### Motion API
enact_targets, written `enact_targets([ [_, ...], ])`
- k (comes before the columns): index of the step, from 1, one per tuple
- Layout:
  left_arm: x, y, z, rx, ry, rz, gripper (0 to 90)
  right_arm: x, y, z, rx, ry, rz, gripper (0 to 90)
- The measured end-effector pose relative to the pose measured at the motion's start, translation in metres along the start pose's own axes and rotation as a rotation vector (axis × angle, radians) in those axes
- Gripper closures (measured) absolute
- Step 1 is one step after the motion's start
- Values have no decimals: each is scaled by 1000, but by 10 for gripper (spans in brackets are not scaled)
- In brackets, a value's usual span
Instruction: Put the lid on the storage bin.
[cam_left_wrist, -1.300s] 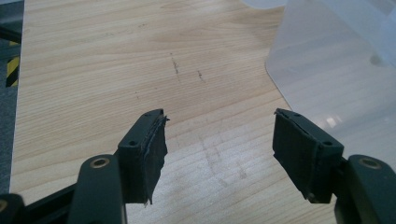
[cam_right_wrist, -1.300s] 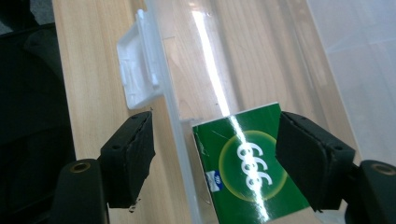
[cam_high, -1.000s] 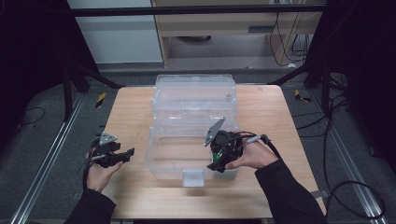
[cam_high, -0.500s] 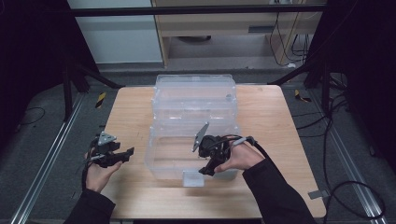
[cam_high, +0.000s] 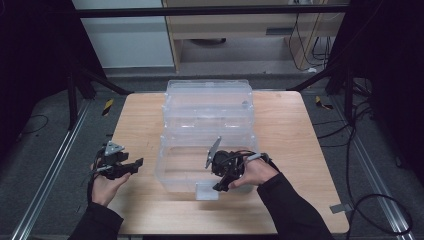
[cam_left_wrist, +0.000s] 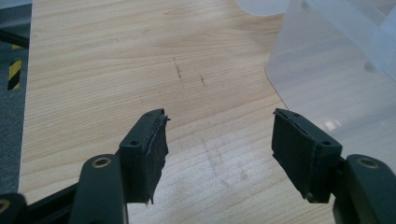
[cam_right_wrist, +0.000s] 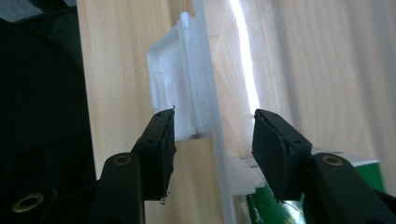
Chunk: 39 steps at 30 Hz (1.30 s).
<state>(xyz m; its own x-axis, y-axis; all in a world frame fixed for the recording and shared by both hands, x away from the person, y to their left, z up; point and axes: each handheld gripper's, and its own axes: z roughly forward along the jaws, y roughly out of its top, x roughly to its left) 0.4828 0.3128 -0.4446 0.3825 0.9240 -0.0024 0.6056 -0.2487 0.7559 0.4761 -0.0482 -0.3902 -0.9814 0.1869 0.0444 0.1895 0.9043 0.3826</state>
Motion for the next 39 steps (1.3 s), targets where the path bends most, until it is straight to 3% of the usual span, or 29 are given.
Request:
enact_targets([
  [3,0,0,0,-1,0,-3,347,-2,-4,4,-30,42,41,552],
  [9,0,0,0,0,1,-2,347,-2,-6,10,-13,36,14,589],
  [24,-1,2,-1,-8,-4,8,353,-3,-9,16,-17,57,21,635],
  [34,-6,12,-9,-34,-25,44,356,-4,-11,16,-31,63,24,636],
  [39,-11,26,-17,-64,-55,80,358,-5,-12,16,-34,64,20,636],
])
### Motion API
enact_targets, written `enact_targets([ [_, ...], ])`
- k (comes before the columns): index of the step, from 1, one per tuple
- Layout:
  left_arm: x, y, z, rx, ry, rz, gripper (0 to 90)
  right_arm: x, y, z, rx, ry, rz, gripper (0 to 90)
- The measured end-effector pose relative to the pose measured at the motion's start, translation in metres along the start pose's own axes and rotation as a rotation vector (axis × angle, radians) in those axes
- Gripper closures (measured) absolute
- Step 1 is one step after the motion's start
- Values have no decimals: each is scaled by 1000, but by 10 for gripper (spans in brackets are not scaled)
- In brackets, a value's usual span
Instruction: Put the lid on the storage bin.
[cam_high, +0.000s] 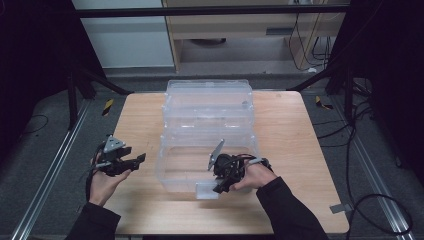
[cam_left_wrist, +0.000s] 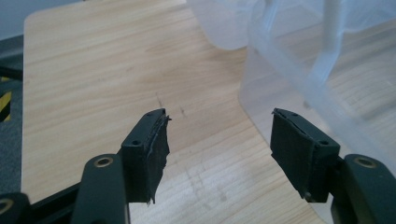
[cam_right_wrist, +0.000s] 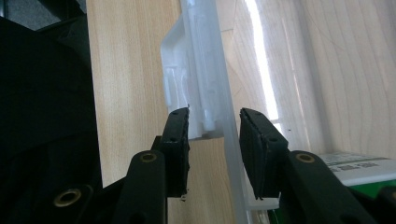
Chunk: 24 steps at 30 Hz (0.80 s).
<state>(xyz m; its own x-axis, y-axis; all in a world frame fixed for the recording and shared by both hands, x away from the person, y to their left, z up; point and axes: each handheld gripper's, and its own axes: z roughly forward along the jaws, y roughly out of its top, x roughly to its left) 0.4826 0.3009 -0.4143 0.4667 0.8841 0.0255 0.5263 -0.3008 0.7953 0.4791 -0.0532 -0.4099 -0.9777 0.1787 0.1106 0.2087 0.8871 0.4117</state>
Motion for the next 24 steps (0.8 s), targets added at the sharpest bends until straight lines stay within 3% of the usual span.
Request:
enact_targets([
  [3,-1,7,-2,-15,-14,12,360,0,0,0,-1,1,0,636],
  [10,-5,32,-6,-50,-56,87,362,0,-1,0,5,6,3,635],
  [18,-7,59,-8,-69,-126,206,361,0,-1,0,4,7,-2,635],
  [24,-6,76,-11,-75,-160,239,363,0,-1,0,5,6,-2,635],
])
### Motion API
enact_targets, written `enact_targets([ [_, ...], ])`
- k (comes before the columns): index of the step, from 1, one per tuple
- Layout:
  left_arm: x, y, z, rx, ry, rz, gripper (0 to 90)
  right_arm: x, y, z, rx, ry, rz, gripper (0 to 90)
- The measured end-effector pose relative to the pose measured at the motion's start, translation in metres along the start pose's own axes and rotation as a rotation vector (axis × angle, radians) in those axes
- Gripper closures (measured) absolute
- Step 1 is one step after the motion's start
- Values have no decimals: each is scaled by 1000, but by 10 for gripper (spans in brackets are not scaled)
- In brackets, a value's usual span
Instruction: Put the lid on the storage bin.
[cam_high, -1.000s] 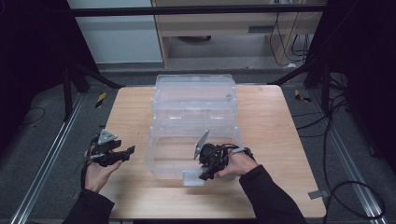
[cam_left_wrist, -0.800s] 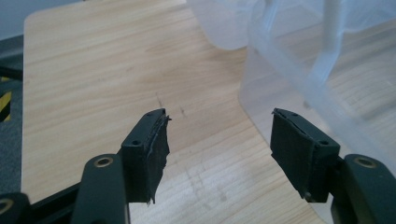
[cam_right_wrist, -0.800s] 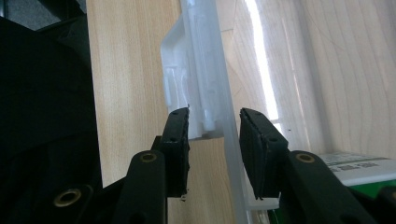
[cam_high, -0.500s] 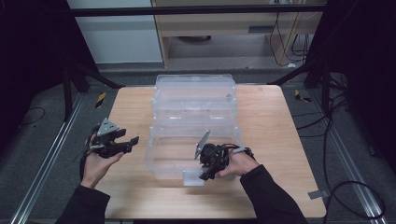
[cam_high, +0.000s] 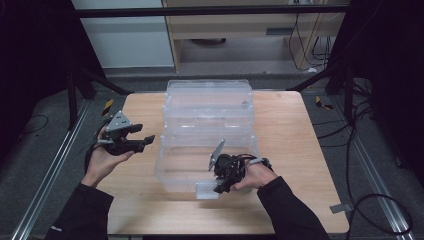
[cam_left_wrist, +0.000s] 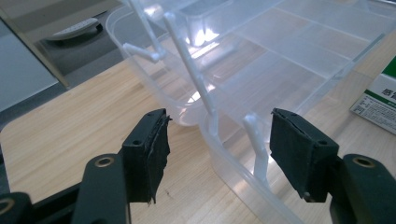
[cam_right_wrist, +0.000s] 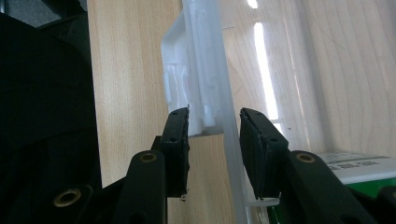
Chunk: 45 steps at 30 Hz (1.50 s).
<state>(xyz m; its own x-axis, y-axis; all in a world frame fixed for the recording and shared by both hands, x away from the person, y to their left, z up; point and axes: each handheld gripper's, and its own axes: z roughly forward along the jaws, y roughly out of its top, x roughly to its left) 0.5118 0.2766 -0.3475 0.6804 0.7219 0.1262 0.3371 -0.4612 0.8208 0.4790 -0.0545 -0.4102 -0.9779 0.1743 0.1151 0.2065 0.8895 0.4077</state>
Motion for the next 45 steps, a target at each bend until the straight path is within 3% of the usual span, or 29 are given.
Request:
enact_targets([
  [11,4,30,-3,2,-44,97,361,0,0,0,-1,0,-2,635],
  [14,7,38,-3,-6,-55,153,361,0,0,0,-1,-1,-6,635],
  [16,6,41,-3,-3,-60,149,361,0,0,0,-1,-1,-6,635],
  [17,7,44,-3,10,-61,174,361,0,0,0,-1,-1,-7,635],
  [20,7,48,-2,5,-75,182,366,0,0,0,0,0,-9,635],
  [22,8,54,-2,16,-87,224,367,0,0,0,-1,1,-9,635],
  [29,6,69,2,35,-106,287,368,0,0,0,2,3,-2,635],
  [35,1,85,3,53,-139,315,380,0,0,0,2,4,-12,635],
  [39,0,95,8,74,-155,367,387,0,0,0,1,3,-18,635],
  [43,-1,99,12,73,-173,379,406,-1,0,0,4,4,-17,635],
  [45,-3,103,20,95,-180,414,416,-1,0,0,2,4,-22,635],
])
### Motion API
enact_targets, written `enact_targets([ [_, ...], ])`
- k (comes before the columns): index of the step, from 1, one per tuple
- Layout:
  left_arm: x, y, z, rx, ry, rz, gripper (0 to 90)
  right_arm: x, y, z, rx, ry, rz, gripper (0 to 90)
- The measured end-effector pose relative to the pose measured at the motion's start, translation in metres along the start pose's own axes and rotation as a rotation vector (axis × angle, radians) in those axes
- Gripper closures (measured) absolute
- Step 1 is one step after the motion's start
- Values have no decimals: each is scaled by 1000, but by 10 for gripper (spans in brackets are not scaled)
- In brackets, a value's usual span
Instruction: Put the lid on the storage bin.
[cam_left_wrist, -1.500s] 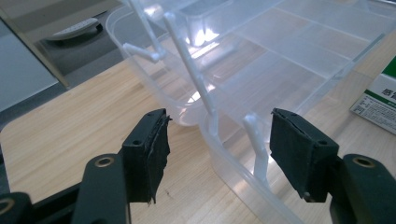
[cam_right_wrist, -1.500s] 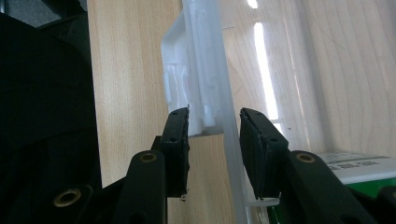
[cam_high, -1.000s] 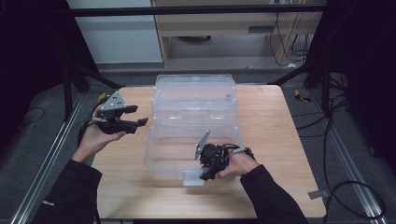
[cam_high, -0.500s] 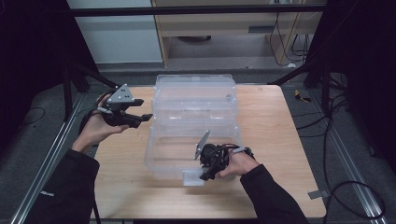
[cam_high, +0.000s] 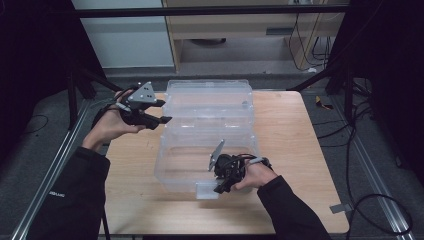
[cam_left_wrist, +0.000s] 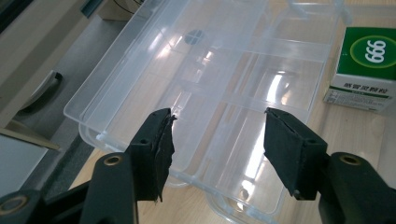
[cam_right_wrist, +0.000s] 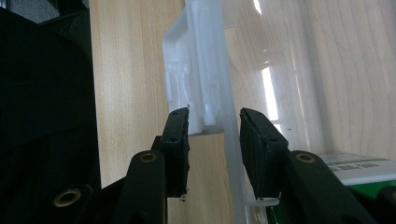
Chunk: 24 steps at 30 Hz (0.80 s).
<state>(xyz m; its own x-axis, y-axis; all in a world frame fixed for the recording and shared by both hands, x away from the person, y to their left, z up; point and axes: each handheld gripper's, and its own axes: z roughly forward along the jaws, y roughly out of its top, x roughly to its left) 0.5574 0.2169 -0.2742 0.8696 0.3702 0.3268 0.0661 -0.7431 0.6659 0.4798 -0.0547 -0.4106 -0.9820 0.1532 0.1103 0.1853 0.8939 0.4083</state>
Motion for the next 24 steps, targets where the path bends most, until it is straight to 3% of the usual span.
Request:
enact_targets([
  [8,7,7,13,40,-22,35,440,0,0,0,-1,2,-3,635],
  [12,10,14,21,87,-22,74,447,0,0,0,1,2,-7,635],
  [16,11,21,27,104,-47,92,453,1,1,0,4,4,5,635],
  [18,12,22,28,110,-38,103,452,0,1,0,5,3,-2,635],
  [19,14,25,32,128,-43,128,452,0,0,0,5,4,-4,636],
  [24,14,30,46,141,-57,157,464,0,0,0,3,5,-4,636],
])
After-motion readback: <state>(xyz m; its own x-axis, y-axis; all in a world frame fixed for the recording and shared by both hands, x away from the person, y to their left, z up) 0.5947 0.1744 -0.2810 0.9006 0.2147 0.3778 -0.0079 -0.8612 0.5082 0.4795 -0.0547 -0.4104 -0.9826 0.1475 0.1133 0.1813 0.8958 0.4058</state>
